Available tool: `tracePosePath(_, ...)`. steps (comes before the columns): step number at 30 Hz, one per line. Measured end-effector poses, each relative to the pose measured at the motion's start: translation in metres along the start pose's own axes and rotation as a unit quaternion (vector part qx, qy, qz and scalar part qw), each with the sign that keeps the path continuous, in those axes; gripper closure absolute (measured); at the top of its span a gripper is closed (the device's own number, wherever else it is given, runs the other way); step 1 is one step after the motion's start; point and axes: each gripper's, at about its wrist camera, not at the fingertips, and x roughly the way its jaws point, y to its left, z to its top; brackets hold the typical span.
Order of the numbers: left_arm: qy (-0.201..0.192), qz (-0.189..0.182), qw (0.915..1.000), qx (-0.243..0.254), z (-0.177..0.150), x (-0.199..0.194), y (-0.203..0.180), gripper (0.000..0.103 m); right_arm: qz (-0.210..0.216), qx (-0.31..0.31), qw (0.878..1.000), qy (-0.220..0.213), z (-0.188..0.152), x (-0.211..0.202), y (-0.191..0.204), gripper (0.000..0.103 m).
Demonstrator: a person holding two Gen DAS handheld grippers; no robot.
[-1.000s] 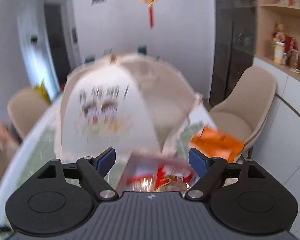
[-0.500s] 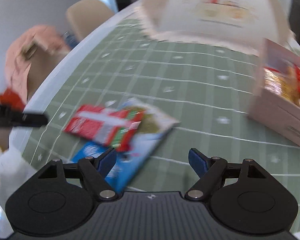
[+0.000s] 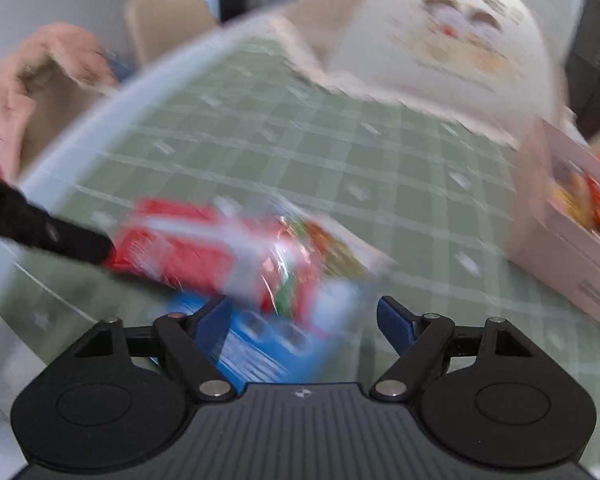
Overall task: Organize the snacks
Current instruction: 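Grasp the red-and-white spicy strip pack with the right gripper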
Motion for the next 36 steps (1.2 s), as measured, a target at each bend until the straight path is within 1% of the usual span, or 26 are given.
tracePosePath(2,-0.009,-0.01,0.9999,0.008,0.003,0.007,-0.007,0.068,-0.02,0.021,0.999,0.013,-0.01,-0.007,-0.021,0.024)
tracePosePath(5,-0.048,0.0,0.9987,-0.016,0.012,0.01,-0.007,0.069,-0.052,0.034,0.998,0.024,-0.022,-0.018,-0.045,0.026)
tracePosePath(6,-0.061,0.004,0.9979,-0.02,0.015,0.011,-0.006,0.069,-0.054,0.041,0.997,0.024,-0.025,-0.024,-0.052,0.026)
tracePosePath(8,-0.079,0.014,0.9967,-0.012,0.021,0.018,-0.003,0.069,-0.048,0.055,0.997,0.022,-0.03,-0.032,-0.06,0.026)
tracePosePath(9,-0.073,0.024,0.997,-0.007,0.024,0.023,-0.001,0.069,-0.045,0.062,0.997,0.021,-0.031,-0.036,-0.062,0.026)
tracePosePath(10,-0.06,0.034,0.9976,-0.006,0.025,0.029,0.001,0.069,-0.039,0.069,0.997,0.021,-0.034,-0.04,-0.063,0.026)
tracePosePath(11,-0.045,0.039,0.9982,-0.01,0.023,0.034,0.002,0.07,-0.033,0.074,0.996,0.021,-0.036,-0.042,-0.065,0.026)
tracePosePath(12,-0.037,0.036,0.9985,-0.016,0.019,0.036,0.001,0.07,-0.028,0.079,0.996,0.021,-0.038,-0.045,-0.066,0.026)
tracePosePath(15,-0.026,0.012,0.9995,-0.016,0.007,0.033,-0.011,0.07,-0.01,0.094,0.995,0.024,-0.046,-0.052,-0.069,0.026)
tracePosePath(16,-0.021,-0.005,0.9995,-0.023,0.002,0.032,-0.017,0.07,0.0,0.102,0.994,0.027,-0.048,-0.053,-0.071,0.026)
tracePosePath(18,-0.002,-0.053,0.9979,-0.037,-0.005,0.035,-0.03,0.07,0.027,0.121,0.992,0.037,-0.054,-0.052,-0.076,0.026)
tracePosePath(20,0.024,-0.094,0.9946,-0.036,-0.011,0.043,-0.046,0.071,0.046,0.128,0.99,0.038,-0.056,-0.052,-0.078,0.026)
tracePosePath(21,0.03,-0.107,0.9933,-0.031,-0.012,0.043,-0.053,0.072,0.05,0.126,0.99,0.035,-0.056,-0.053,-0.078,0.026)
tracePosePath(22,0.025,-0.115,0.9928,-0.027,-0.012,0.038,-0.06,0.072,0.05,0.117,0.991,0.029,-0.055,-0.053,-0.076,0.026)
tracePosePath(23,0.011,-0.114,0.9931,-0.024,-0.012,0.032,-0.063,0.072,0.049,0.103,0.993,0.019,-0.052,-0.055,-0.073,0.026)
tracePosePath(24,-0.006,-0.105,0.9941,-0.024,-0.01,0.023,-0.064,0.072,0.048,0.081,0.996,0.005,-0.049,-0.056,-0.067,0.026)
tracePosePath(25,-0.025,-0.087,0.9956,-0.023,-0.008,0.014,-0.062,0.072,0.049,0.056,0.997,-0.007,-0.044,-0.057,-0.061,0.026)
tracePosePath(26,-0.042,-0.064,0.9968,-0.022,-0.006,0.005,-0.058,0.072,0.051,0.02,0.998,-0.02,-0.038,-0.058,-0.052,0.026)
tracePosePath(27,-0.055,-0.034,0.9977,-0.02,-0.005,-0.003,-0.054,0.072,0.055,-0.029,0.997,-0.036,-0.031,-0.058,-0.04,0.026)
tracePosePath(28,-0.063,0.001,0.9979,-0.016,-0.004,-0.011,-0.05,0.072,0.057,-0.077,0.994,-0.051,-0.025,-0.057,-0.028,0.026)
tracePosePath(29,-0.066,0.033,0.9972,-0.013,-0.003,-0.017,-0.044,0.072,0.06,-0.129,0.988,-0.066,-0.02,-0.056,-0.016,0.026)
tracePosePath(30,-0.068,0.066,0.9954,-0.014,-0.005,-0.024,-0.037,0.072,0.064,-0.191,0.976,-0.08,-0.014,-0.052,-0.001,0.026)
tracePosePath(31,-0.069,0.085,0.9939,-0.016,-0.007,-0.03,-0.031,0.072,0.066,-0.235,0.966,-0.088,-0.009,-0.048,0.011,0.026)
tracePosePath(33,-0.072,0.101,0.9918,-0.03,-0.014,-0.042,-0.019,0.072,0.073,-0.307,0.944,-0.096,0.003,-0.034,0.033,0.026)
tracePosePath(34,-0.074,0.103,0.9911,-0.042,-0.019,-0.047,-0.013,0.072,0.087,-0.325,0.937,-0.089,0.01,-0.027,0.041,0.026)
tracePosePath(36,-0.078,0.106,0.9892,-0.064,-0.03,-0.059,0.001,0.072,0.123,-0.351,0.927,-0.055,0.025,-0.009,0.055,0.026)
